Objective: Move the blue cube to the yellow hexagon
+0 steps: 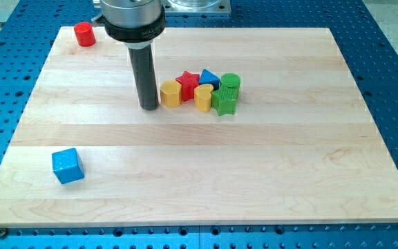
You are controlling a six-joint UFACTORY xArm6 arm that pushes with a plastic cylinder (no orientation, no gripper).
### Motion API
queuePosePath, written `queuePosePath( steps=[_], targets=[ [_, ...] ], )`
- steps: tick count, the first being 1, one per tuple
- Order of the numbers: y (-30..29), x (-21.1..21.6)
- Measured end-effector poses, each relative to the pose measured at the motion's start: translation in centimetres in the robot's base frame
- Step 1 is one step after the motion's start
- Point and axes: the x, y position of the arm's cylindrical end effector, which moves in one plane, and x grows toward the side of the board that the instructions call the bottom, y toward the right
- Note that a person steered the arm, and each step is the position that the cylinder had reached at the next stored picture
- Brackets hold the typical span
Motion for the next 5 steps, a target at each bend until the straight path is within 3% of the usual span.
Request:
queuePosePath(
  steps=[1, 2, 3, 4, 5],
  targets=[
    [-1.6, 3.5],
    [-1.1, 12.2],
    [-6.5, 19.1],
    [-15.6, 19.4],
    [-12.6, 13.7]
  ],
)
